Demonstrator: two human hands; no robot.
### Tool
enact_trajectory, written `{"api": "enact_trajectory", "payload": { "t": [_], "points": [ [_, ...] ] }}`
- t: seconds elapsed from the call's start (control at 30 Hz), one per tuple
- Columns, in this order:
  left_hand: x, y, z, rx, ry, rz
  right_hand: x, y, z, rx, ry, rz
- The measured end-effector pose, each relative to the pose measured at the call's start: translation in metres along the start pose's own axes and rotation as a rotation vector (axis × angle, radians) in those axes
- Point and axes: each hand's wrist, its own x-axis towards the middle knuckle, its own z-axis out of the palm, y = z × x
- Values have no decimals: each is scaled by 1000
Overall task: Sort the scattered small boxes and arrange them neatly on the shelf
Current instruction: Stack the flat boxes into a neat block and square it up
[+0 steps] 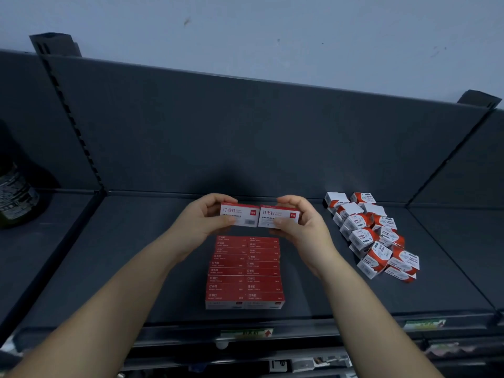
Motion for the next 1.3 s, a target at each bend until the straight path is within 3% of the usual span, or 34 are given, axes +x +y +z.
{"api": "enact_trajectory", "payload": {
  "t": [0.27, 0.5, 0.7, 0.87, 1.3],
  "points": [
    [13, -31, -9, 107, 184, -47, 14, 22, 2, -163, 144, 53],
    [22, -53, -2, 163, 135, -155, 24, 46, 9, -161, 105, 195],
    [23, -60, 4, 126, 97, -211, 29, 55, 8, -150, 42, 207],
    [26, -72, 1, 258, 106, -240, 27, 64, 8, -226, -41, 237],
    [22, -67, 7, 475, -15, -205, 21, 64, 12, -478, -130, 164]
  ]
}}
